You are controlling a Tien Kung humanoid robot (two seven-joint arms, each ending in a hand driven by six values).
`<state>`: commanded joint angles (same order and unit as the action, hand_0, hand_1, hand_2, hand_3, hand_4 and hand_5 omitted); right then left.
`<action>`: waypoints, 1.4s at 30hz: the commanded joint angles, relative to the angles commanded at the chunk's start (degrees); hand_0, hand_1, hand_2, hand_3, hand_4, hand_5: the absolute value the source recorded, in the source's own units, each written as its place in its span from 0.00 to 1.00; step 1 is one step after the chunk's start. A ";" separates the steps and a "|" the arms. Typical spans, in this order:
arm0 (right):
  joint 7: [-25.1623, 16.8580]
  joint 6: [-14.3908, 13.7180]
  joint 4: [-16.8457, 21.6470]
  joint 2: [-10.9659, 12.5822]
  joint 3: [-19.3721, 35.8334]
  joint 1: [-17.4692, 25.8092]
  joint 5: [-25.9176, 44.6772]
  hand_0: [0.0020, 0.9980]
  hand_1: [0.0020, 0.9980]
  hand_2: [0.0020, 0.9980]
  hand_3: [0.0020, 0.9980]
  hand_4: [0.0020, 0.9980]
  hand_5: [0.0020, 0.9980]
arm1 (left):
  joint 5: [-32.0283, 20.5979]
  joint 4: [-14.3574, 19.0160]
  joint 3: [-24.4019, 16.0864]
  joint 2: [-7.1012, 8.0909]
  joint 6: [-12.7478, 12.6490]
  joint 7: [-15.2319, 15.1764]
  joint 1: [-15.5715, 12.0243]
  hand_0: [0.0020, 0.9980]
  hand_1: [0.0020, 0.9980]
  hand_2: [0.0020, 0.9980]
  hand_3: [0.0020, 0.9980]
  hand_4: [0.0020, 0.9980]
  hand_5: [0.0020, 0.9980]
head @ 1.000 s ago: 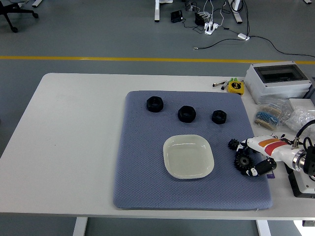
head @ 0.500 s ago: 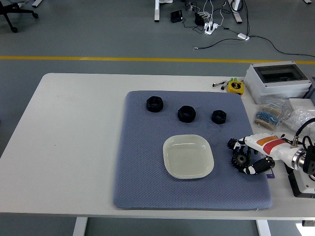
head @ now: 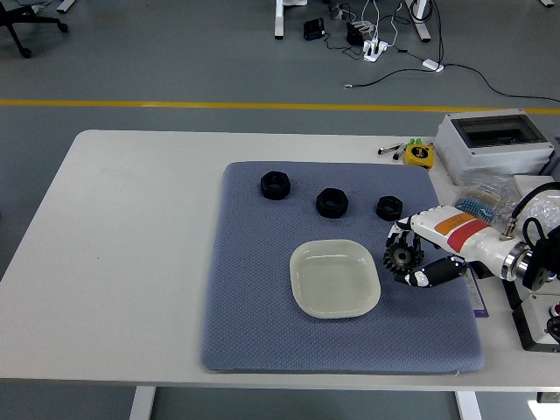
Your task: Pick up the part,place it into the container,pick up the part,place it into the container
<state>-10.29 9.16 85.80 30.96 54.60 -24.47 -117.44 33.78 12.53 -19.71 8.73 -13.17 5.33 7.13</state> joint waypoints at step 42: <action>3.17 -1.77 -11.14 -10.02 -18.51 -12.07 0.75 0.48 0.63 0.75 0.86 0.89 0.35 | 0.01 -0.01 -0.23 0.25 -0.15 0.07 0.01 0.70 0.63 0.71 0.62 0.71 0.68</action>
<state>-7.12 7.39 74.66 20.94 36.09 -36.54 -116.69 33.80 12.51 -19.94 8.98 -13.31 5.40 7.14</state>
